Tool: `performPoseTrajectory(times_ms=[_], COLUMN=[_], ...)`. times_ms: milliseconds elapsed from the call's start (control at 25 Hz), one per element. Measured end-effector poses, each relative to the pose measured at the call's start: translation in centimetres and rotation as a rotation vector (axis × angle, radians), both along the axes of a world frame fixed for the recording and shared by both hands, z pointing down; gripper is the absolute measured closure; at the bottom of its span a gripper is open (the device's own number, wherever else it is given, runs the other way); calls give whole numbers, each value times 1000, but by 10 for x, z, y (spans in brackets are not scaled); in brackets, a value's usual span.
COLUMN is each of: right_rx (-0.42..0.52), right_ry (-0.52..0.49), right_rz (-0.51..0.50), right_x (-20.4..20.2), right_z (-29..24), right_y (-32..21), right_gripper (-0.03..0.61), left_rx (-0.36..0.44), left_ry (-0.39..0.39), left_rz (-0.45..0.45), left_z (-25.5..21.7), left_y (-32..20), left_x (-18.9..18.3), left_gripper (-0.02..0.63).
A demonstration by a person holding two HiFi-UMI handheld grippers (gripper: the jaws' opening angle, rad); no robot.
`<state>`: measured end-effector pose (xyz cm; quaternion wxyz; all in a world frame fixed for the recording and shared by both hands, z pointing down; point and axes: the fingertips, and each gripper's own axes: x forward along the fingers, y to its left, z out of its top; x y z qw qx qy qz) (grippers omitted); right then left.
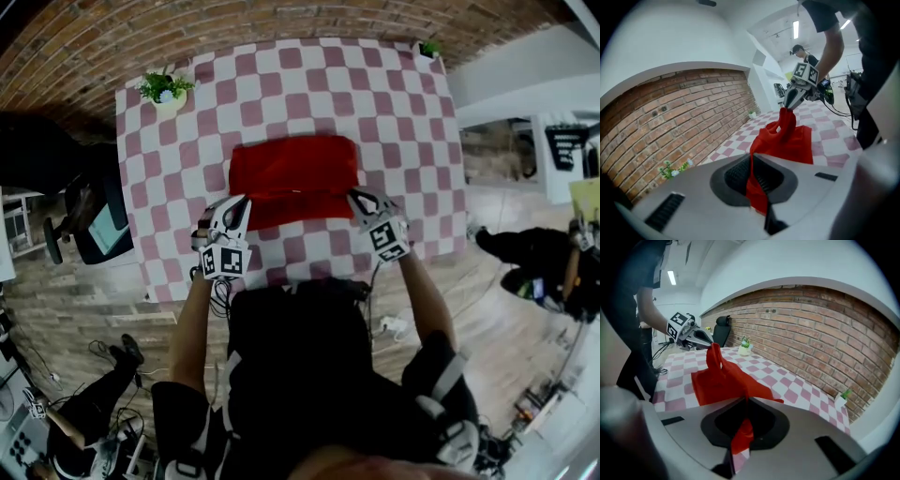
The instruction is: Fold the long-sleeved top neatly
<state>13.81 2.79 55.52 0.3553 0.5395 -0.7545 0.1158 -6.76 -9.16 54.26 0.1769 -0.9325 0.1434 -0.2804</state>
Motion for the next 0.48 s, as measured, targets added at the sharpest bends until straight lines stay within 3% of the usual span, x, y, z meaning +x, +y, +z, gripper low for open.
performPoseTrajectory(times_ms=[120,240,480], right_rx=[-11,-86,-103], right_ry=[-49,-39,-81], right_rz=[14,-4,8], right_x=[-9,-18,-30], right_z=[29,39,86], right_y=[18,31,53], right_gripper=[556,557,556], left_rx=[-25,-40,-74], left_ry=[-43,-84,-145], left_rz=[19,31,35], left_z=[27,49,87], left_y=[19,30,46], left_x=[-11,-19,-36], left_gripper=[595,595,595])
